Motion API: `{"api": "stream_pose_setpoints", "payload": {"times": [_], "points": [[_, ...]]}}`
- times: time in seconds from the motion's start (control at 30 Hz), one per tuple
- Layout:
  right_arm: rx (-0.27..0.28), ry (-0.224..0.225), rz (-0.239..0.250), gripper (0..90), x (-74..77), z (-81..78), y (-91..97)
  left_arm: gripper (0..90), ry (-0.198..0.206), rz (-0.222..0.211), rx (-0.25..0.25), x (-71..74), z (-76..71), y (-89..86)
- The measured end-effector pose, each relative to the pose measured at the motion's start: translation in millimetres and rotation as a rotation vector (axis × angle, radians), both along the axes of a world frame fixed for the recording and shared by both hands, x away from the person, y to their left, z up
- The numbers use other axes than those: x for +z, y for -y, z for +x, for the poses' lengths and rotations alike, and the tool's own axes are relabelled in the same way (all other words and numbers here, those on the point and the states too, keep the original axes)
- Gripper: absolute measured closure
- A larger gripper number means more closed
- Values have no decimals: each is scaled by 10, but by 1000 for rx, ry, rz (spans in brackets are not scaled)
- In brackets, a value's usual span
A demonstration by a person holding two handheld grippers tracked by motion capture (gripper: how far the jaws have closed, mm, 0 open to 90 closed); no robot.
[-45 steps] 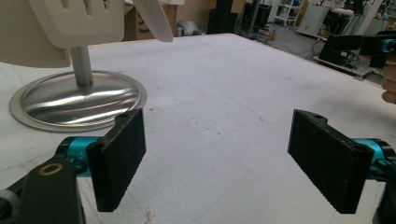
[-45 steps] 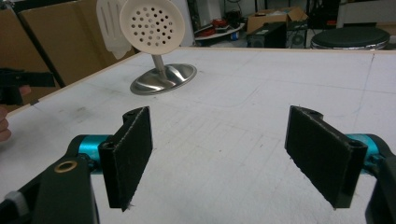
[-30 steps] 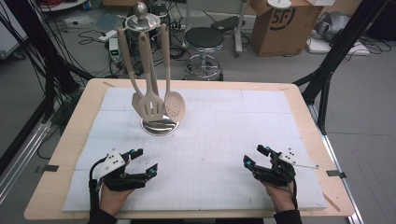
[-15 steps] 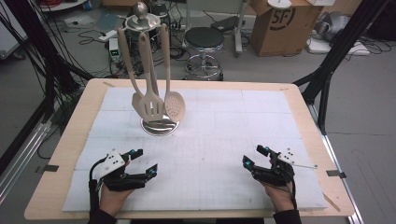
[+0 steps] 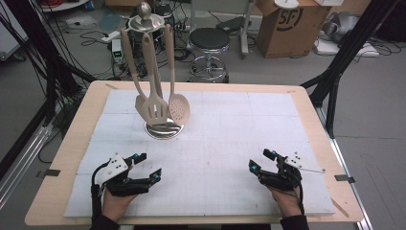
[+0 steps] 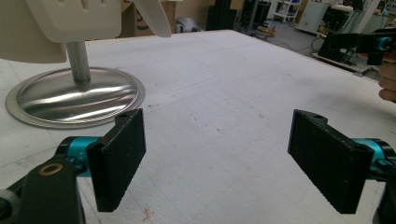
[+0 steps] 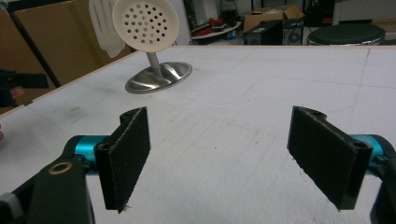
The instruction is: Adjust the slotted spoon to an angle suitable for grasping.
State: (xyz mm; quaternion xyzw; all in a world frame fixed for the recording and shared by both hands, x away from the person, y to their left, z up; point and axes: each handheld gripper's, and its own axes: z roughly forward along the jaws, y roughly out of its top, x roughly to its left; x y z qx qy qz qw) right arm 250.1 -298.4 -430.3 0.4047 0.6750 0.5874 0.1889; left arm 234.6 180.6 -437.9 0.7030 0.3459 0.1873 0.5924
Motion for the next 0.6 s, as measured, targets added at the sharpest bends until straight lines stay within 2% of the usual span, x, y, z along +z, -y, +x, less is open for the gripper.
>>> {"api": "stream_pose_setpoints", "payload": {"times": [0.6], "points": [[5,7,-4,205,-11,7,-16,197,3,-3,2,2,-4,-3]]}}
